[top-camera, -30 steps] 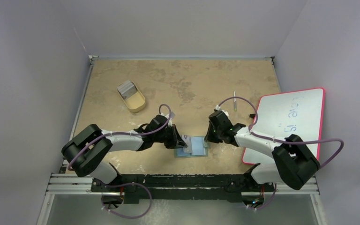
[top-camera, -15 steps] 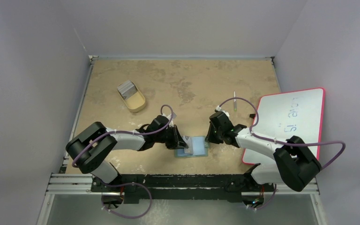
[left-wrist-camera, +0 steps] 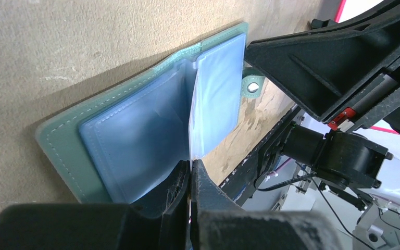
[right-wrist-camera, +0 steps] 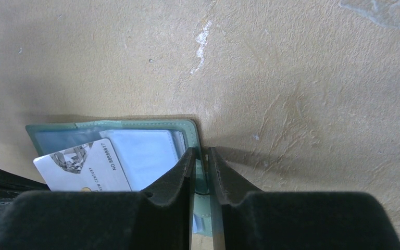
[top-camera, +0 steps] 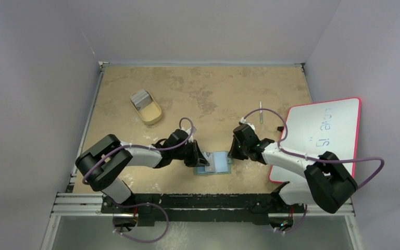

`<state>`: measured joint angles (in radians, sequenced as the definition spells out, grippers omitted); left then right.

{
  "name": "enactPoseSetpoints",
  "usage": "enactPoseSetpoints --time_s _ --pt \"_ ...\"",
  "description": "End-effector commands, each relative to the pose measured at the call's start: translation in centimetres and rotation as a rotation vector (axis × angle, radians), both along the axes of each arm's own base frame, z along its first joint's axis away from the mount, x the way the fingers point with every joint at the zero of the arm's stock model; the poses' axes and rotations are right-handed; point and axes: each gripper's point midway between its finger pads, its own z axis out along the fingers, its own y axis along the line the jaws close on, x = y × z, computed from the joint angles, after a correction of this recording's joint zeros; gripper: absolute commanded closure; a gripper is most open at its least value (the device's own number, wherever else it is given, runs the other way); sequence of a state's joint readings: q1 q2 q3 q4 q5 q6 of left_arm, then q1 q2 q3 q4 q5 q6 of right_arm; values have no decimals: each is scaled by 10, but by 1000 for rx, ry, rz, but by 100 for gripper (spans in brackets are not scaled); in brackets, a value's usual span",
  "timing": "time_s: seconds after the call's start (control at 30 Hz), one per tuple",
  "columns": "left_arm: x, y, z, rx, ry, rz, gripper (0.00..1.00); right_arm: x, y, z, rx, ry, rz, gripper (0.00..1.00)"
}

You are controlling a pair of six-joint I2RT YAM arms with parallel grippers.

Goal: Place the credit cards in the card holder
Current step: Insert the credit card into the card holder.

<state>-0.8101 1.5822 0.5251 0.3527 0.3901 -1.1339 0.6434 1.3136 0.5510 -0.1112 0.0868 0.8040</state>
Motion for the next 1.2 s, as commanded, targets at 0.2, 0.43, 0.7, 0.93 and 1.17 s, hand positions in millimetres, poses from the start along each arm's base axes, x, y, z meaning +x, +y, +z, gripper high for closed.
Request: enactPoseSetpoints --time_s 0.2,0.43,0.7,0.93,1.17 --pt "-2 -4 -12 14 7 -8 100 -18 -13 -15 -48 60 -1 82" --pt "3 -5 -15 30 -2 6 100 -18 -11 -14 -36 58 4 82" --pt "11 -8 -17 40 -23 28 100 -17 -9 -9 -20 50 2 83" --pt "12 -12 -21 55 -27 28 100 -18 -6 -9 3 47 -1 83" --pt "12 -16 -22 71 -27 26 94 -19 -4 -3 39 35 -12 83"
